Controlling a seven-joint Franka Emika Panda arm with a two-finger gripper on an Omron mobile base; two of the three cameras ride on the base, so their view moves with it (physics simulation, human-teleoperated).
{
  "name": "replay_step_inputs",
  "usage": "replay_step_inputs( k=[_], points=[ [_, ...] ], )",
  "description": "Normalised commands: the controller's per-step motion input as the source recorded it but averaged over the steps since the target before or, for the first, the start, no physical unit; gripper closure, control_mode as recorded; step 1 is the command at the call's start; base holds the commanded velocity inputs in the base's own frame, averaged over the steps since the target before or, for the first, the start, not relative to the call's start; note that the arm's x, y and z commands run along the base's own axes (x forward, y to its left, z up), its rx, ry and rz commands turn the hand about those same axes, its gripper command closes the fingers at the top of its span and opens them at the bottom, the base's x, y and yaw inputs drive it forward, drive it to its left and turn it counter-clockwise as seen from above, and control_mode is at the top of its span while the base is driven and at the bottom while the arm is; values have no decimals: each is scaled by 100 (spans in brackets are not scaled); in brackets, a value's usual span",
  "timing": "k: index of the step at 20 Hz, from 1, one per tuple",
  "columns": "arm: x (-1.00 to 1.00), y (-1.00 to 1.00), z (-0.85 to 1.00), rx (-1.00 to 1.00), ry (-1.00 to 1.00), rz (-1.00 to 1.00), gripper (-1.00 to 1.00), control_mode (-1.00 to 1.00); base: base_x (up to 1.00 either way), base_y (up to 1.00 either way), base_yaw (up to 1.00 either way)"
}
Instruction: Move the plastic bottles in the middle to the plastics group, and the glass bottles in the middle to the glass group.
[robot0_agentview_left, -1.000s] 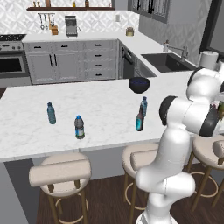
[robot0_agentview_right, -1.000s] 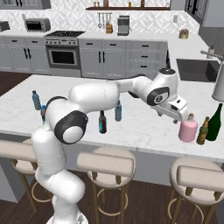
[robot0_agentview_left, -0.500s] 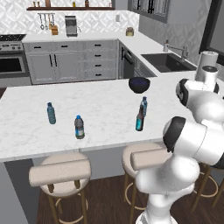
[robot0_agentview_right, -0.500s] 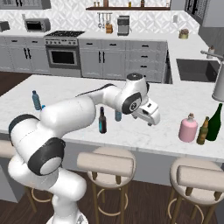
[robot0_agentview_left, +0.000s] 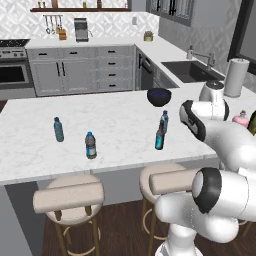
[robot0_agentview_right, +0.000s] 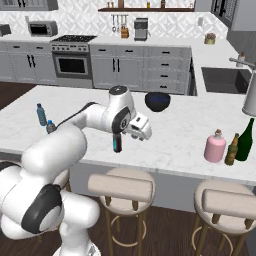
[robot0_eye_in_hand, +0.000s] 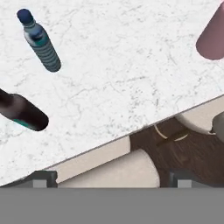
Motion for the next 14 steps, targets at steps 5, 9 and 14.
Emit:
replay_step_inputs(
  k=[5, 9, 14],
  points=[
    [1, 78, 20, 1, 4, 33, -100, -100, 0, 0, 0],
    [0, 59, 17, 0, 3, 31, -100, -100, 0, 0, 0],
    [10, 36, 11, 0, 2, 9, -100, -100, 0, 0, 0]
  ],
)
